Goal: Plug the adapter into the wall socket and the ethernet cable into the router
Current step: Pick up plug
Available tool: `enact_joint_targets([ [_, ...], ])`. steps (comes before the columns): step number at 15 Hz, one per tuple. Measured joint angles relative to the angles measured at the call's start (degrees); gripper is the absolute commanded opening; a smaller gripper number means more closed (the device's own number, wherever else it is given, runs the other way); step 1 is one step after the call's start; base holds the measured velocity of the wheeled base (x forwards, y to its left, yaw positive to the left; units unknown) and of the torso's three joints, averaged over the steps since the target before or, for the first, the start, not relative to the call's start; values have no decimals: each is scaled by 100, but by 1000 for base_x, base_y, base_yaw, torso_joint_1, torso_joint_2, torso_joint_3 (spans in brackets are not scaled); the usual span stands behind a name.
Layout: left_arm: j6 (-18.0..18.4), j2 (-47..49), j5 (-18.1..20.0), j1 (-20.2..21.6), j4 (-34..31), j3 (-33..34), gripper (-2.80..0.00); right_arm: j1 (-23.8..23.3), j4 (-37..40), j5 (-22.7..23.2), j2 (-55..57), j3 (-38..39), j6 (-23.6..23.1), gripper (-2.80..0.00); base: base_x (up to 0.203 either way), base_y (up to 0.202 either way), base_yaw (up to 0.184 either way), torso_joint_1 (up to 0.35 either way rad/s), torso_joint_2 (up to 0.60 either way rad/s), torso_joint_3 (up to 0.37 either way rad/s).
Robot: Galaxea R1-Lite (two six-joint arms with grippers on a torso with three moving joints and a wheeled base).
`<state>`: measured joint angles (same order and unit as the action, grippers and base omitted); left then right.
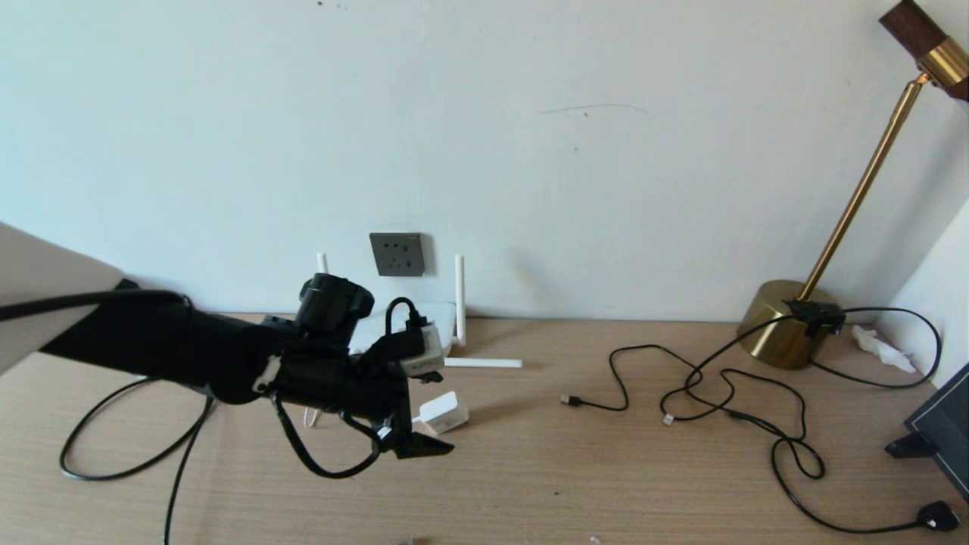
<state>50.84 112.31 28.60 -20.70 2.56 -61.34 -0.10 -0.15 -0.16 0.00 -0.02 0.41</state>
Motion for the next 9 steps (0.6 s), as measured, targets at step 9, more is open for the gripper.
enact_joint_targets([
  [9, 710, 367, -454, -96, -620, -748, 0, 0, 0, -1, 0, 2, 1, -280, 0, 0, 0, 0, 0, 0],
])
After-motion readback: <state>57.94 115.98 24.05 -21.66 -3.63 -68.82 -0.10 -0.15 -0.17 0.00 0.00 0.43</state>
